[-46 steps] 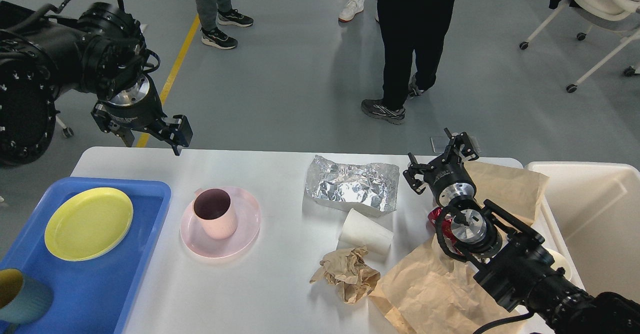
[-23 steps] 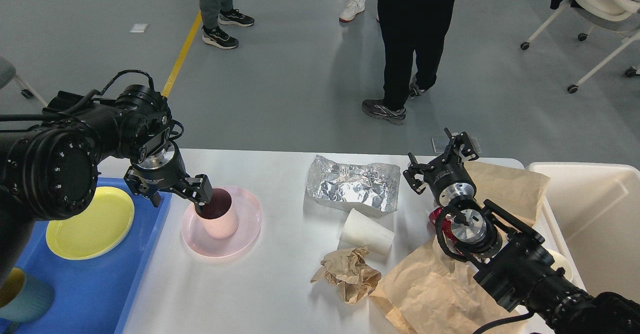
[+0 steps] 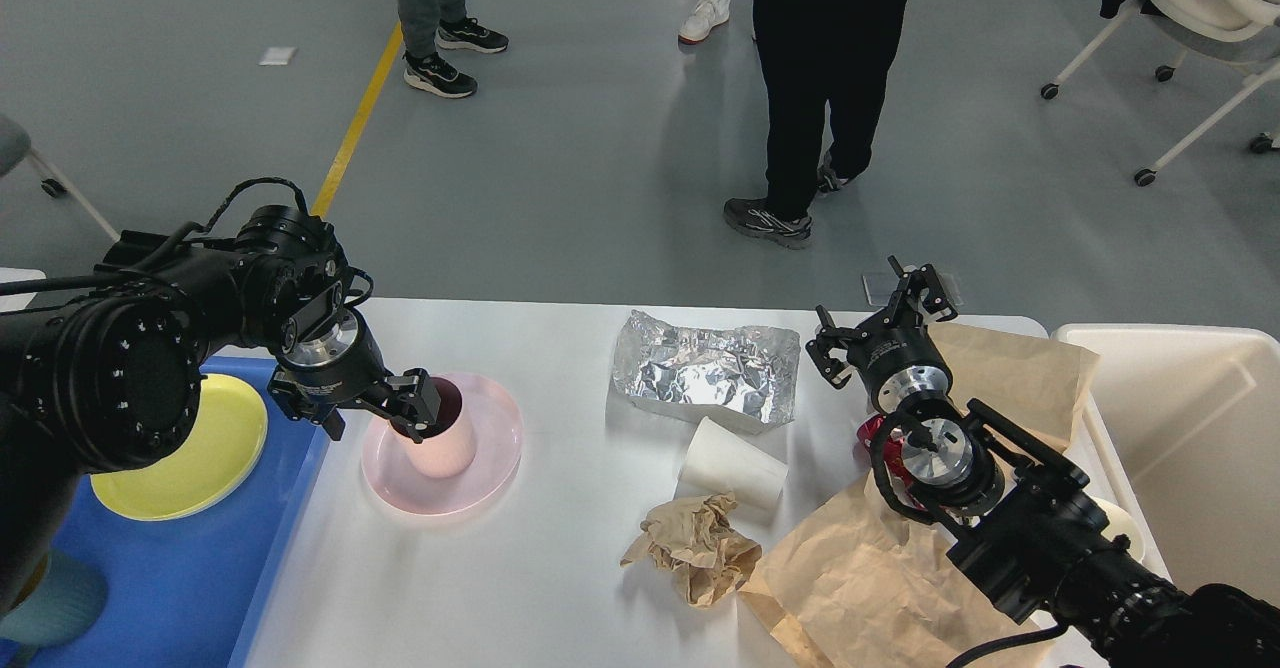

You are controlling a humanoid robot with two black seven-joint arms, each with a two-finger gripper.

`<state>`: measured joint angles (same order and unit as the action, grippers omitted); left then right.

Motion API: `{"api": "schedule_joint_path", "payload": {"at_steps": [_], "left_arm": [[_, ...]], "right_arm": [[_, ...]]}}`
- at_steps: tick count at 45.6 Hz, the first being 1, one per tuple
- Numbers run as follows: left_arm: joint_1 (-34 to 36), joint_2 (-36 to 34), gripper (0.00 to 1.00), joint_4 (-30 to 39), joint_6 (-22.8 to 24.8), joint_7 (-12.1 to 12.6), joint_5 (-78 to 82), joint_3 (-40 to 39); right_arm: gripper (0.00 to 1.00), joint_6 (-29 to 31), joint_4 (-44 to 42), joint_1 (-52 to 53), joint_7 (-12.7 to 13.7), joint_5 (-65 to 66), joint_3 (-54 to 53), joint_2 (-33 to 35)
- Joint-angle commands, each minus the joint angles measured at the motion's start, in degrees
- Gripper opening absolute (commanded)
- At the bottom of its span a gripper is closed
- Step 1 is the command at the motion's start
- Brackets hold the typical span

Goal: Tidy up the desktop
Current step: 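Move the left gripper to the pink cup on the pink plate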

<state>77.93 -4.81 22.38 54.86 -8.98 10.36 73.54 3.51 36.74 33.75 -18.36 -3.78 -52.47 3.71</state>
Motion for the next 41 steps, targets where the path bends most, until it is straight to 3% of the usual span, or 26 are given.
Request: {"api": "schedule_joint_path", "payload": {"at_steps": [1, 15, 33, 41], "left_arm": [[-0.4, 0.0, 0.89, -0.8, -1.9, 0.0, 0.0, -0.2], [-0.5, 0.2, 0.91, -0.9, -9.2, 0.2, 0.1, -0.1], [-4.1, 0.8, 0.9, -1.5, -11.6, 0.2, 0.0, -3.3], [-4.5, 0.7, 0.81, -1.7, -11.6, 0.7, 0.1, -4.7]], "right_arm": [[1.0, 0.0, 0.0, 0.0, 0.1, 0.0, 0.0, 0.0], [1.0, 0.0, 0.0, 0.0, 0.0, 0.0, 0.0, 0.1], [1.0, 0.0, 0.0, 0.0, 0.0, 0.0, 0.0, 0.0], [1.0, 0.0, 0.0, 0.0, 0.0, 0.0, 0.0, 0.0]]}}
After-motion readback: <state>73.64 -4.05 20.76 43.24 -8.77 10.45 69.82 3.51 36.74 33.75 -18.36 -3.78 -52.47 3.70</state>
